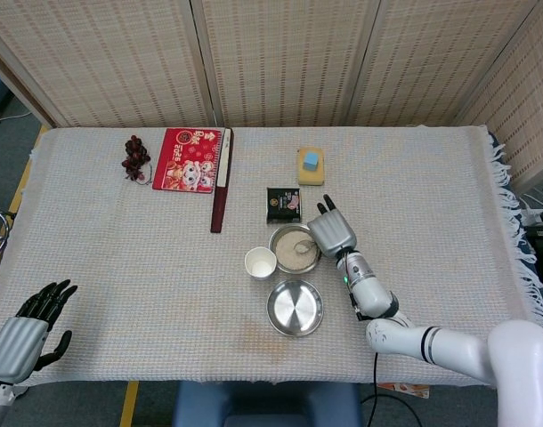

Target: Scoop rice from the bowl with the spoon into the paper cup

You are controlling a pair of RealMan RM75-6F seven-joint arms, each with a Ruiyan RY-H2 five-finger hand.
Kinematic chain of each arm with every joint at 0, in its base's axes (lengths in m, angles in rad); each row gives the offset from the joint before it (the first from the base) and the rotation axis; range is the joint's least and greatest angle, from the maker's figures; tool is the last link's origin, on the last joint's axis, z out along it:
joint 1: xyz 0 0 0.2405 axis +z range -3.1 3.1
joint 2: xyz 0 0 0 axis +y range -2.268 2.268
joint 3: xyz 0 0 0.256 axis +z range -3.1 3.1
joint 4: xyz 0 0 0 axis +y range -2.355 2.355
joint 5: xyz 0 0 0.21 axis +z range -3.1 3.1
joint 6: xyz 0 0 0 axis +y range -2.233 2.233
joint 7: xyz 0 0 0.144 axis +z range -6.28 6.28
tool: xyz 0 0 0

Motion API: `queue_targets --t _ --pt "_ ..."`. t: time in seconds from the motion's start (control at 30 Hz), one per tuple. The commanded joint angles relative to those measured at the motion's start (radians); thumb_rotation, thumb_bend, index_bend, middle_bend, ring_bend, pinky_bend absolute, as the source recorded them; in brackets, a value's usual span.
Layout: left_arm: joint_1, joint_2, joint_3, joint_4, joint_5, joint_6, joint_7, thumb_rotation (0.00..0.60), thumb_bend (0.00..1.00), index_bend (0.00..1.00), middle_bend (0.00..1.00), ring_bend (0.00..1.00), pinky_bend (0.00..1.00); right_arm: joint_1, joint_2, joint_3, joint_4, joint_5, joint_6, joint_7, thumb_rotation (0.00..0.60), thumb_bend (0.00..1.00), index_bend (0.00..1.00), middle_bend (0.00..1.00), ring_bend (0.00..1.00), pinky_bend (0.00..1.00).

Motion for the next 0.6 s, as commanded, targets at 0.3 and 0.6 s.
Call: queue_targets --t 0.3,0.6 --pt "0.001 0.002 0.000 0.000 -0.001 0.002 -0.006 0.600 0.49 0.00 0.00 0.00 0.15 0.023 0.009 -0.007 -0.022 -0.013 0.018 0.084 0.600 0.34 0.93 0.57 0.12 0.00" --pt "0.001 0.003 0.000 -0.002 -0.003 0.000 -0.005 0.600 0.48 0.00 0.00 0.00 0.15 0.040 0.081 0.058 -0.156 -0.012 0.031 0.201 0.600 0.34 0.92 0.57 0.12 0.00"
